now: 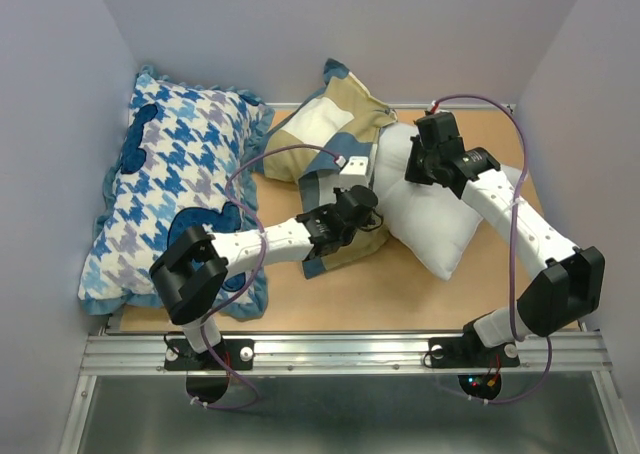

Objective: Remove the pillowcase from the pillow

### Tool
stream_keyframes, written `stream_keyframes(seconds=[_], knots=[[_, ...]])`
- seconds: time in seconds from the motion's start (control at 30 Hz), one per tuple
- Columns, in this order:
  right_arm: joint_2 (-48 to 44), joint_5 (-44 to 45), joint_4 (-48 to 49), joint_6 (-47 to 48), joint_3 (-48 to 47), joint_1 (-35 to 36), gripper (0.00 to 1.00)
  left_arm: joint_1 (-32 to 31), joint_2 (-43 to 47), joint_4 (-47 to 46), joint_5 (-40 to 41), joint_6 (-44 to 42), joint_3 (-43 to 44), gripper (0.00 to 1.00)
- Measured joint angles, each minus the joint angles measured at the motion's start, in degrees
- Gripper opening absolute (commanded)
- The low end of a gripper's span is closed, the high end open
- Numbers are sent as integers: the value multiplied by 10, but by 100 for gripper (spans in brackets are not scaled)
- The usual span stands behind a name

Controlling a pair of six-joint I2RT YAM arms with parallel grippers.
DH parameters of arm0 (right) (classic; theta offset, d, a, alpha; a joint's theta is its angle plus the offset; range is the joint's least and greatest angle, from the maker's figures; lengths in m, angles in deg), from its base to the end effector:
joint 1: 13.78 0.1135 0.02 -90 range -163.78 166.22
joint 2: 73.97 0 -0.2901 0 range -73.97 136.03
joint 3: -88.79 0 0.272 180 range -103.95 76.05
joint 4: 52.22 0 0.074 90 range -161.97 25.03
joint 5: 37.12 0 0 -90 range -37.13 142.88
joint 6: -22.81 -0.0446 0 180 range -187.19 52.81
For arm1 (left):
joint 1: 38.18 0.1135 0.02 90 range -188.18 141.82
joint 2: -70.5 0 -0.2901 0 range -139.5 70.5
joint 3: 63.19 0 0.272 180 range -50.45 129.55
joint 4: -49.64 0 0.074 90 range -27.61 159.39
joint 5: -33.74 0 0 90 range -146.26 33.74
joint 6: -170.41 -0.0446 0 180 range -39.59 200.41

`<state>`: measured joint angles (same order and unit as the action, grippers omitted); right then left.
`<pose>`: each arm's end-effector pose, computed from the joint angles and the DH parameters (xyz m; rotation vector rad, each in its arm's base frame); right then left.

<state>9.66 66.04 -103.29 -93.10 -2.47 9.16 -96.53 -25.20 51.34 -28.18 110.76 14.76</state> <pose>0.3195 0.1242 0.3572 0.1743 2.3037 0.1682 0.2355 -0.3420 0.2815 0.1324 1.9081 -0.5945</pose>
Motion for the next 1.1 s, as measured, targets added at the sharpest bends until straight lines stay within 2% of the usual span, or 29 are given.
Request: stream_keyframes(seconds=[0.13,0.2,0.3,0.4,0.53,0.73,0.77,0.87,0.9,1.0,1.03,1.1], knots=[[0,4,-33,2,-34,-2,1,39,9,62,56,39,-12,0],[0,-2,-45,2,-60,-9,1,94,27,70,60,55,-36,0],[0,-38,-62,-2,-105,-37,0,218,60,73,55,83,-64,0],[1,-97,-78,-11,-146,-78,1,278,76,64,33,107,-64,0],[13,-169,-110,-20,-203,-134,1,306,78,65,2,129,-48,0],[17,-193,-130,-20,-208,-183,3,298,78,64,-23,124,-43,0],[18,-192,-131,-19,-203,-189,17,293,78,65,-19,118,-43,0],[18,-191,-119,-13,-181,-204,44,257,81,75,7,79,-43,0],[18,-186,-110,-10,-174,-210,61,247,81,82,21,66,-43,0],[3,-170,-73,1,-147,-224,80,206,82,114,55,24,-43,0],[-2,-152,-67,6,-144,-215,82,197,82,121,59,15,-43,0],[-11,-118,-52,16,-144,-156,85,181,82,134,59,1,-43,0]])
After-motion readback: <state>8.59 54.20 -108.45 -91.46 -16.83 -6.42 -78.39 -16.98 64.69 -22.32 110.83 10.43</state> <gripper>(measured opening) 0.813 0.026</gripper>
